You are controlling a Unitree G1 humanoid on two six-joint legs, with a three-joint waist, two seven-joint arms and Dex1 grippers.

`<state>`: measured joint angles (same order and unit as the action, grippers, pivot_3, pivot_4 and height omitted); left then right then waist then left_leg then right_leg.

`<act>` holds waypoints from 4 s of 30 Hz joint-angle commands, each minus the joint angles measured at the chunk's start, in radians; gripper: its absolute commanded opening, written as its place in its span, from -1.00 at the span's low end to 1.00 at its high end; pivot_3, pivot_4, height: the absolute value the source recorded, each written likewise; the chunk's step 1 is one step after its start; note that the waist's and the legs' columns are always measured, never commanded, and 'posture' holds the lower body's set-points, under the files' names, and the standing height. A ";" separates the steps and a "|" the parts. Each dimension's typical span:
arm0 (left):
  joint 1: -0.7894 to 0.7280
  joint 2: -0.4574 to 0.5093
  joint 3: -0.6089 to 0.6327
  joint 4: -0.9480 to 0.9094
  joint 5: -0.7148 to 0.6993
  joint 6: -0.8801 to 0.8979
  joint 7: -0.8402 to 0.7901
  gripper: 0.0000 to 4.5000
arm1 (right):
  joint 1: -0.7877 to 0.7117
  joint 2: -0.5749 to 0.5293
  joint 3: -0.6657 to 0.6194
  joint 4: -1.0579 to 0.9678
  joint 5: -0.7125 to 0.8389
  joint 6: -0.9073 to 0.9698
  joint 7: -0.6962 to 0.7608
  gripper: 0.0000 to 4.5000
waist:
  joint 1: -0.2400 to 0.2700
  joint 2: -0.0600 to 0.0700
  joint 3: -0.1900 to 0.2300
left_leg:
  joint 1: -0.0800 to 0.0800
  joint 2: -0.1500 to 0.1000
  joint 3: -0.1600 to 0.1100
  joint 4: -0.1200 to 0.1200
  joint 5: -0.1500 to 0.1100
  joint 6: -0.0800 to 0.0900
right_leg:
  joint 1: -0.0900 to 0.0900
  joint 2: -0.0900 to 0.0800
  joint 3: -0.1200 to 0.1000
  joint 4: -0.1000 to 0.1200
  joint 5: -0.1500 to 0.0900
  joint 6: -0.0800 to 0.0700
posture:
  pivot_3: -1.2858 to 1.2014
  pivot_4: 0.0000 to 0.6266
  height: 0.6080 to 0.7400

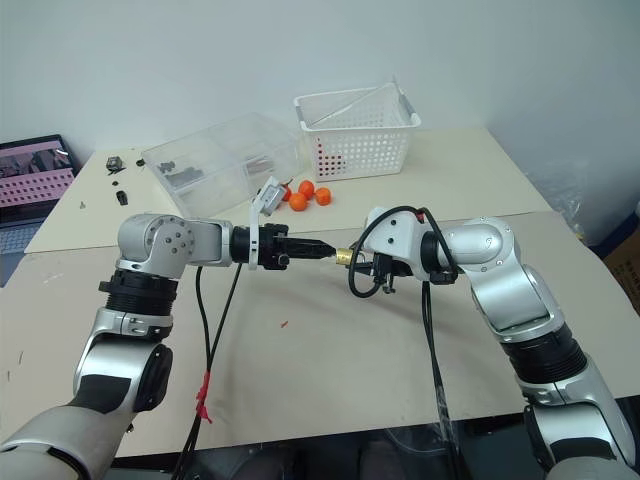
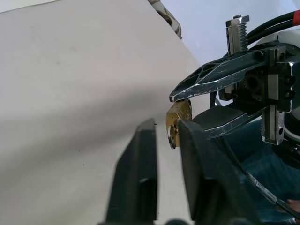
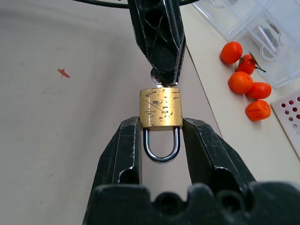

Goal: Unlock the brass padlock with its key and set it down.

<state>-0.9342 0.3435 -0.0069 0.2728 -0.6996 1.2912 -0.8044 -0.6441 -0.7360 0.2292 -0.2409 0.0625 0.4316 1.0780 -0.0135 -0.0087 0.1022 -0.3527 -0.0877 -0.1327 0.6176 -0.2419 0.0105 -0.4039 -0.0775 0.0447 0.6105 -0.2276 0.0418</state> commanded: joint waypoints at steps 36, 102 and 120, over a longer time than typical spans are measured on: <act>0.030 0.161 -0.238 -0.195 0.145 -0.292 -0.218 -0.96 | -0.026 -0.012 -0.027 -0.027 0.013 0.001 -0.007 -0.59 | 0.000 0.000 0.000 | 0.000 0.000 0.000 0.000 0.000 0.000 | 0.000 0.000 0.000 0.000 0.000 0.000 | 0.03 -0.52 1.00; -0.002 -0.022 -0.026 -0.083 0.014 -0.009 -0.025 0.38 | -0.038 -0.018 -0.025 -0.092 0.032 0.065 -0.009 -0.59 | 0.000 0.000 0.000 | 0.000 0.000 0.000 0.001 0.000 0.000 | 0.000 0.000 0.000 0.000 0.000 0.000 | 0.03 -0.52 1.00; -0.019 -0.031 -0.013 -0.051 0.007 -0.010 -0.025 -0.98 | -0.050 -0.025 -0.032 -0.089 0.035 0.066 -0.009 -0.59 | 0.000 0.000 0.000 | 0.000 0.000 0.000 0.001 0.000 0.000 | 0.000 0.000 0.000 0.000 0.000 0.000 | 0.03 -0.52 1.00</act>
<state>-0.9297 0.3071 -0.0266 0.2317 -0.6898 1.2861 -0.8259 -0.6618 -0.7480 0.2301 -0.2983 0.0826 0.4946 1.0731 -0.0140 -0.0089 0.1023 -0.3528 -0.0876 -0.1325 0.6182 -0.2421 0.0108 -0.4038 -0.0775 0.0448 0.6105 -0.2276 0.0419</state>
